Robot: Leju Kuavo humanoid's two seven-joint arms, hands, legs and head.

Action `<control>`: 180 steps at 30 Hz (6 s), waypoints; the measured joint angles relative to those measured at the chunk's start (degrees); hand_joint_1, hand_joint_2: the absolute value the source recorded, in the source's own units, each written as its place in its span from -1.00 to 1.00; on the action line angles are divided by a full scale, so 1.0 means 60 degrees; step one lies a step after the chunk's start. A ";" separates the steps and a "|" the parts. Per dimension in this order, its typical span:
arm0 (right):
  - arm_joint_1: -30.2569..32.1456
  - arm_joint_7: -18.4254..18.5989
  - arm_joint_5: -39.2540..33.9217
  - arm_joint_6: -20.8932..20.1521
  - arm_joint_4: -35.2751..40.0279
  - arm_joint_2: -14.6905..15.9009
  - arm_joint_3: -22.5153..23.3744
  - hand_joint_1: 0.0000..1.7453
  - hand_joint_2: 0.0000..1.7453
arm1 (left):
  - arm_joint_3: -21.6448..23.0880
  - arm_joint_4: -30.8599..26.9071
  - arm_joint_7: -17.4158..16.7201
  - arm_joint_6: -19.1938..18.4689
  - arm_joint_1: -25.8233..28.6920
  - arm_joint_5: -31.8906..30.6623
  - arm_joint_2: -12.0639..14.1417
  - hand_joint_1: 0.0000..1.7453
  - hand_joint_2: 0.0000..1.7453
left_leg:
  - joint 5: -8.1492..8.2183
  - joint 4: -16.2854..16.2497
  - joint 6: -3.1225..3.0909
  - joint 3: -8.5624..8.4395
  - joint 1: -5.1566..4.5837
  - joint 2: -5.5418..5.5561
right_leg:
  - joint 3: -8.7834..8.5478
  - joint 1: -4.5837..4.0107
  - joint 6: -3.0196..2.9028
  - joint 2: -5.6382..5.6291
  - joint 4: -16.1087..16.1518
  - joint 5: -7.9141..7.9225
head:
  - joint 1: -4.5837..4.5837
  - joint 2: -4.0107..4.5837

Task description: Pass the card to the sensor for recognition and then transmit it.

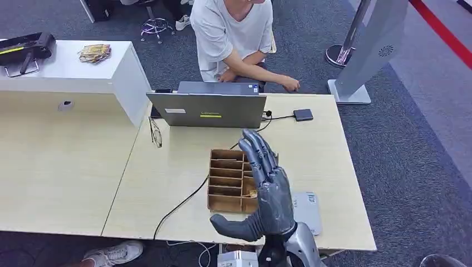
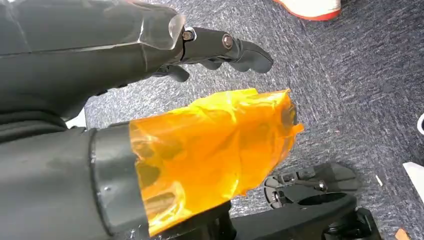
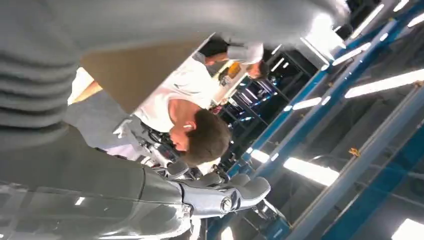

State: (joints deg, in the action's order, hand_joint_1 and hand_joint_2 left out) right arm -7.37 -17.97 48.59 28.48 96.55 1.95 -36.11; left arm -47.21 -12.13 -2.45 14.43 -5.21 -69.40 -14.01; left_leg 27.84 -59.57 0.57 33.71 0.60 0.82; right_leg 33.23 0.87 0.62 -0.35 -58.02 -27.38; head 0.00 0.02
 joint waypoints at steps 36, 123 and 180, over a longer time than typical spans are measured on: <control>0.0561 0.0513 0.0688 0.0240 -0.2437 0.0109 0.0116 -1.00 1.00 | -0.0004 0.0000 0.0022 -0.0004 0.0025 -0.0149 0.0011 -1.00 -1.00 | 0.0001 0.0000 0.0000 0.0000 0.0000 -0.0001 | 0.0000 0.0000 0.0000 0.0000 0.0001 0.0000 | 0.0000 0.0000; -0.1515 0.2226 0.3104 0.0284 -0.5651 -0.0299 0.2448 -0.62 1.00 | 0.0266 0.0000 -0.0160 -0.0288 -0.0127 -0.0736 -0.0018 -1.00 -1.00 | 0.0000 -0.0002 0.0000 0.0001 -0.0001 0.0001 | 0.0000 0.0000 0.0000 0.0000 0.0001 0.0001 | 0.0000 0.0000; -0.1422 0.2175 0.3271 0.0288 -0.6080 -0.0299 0.2433 -0.20 1.00 | 0.0266 0.0000 -0.0149 -0.0288 -0.0127 -0.0707 -0.0018 -1.00 -1.00 | 0.0000 -0.0002 0.0000 0.0001 -0.0001 0.0001 | 0.0000 0.0001 0.0000 0.0000 0.0002 0.0001 | 0.0000 0.0000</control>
State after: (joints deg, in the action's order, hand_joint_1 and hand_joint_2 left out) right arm -15.91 -4.92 68.22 30.21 60.06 0.15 -21.51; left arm -45.62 -12.13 -3.34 12.70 -5.97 -73.64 -14.12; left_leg 27.84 -59.59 0.57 33.72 0.59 0.83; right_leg 33.23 0.87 0.62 -0.35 -58.01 -27.38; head 0.00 0.02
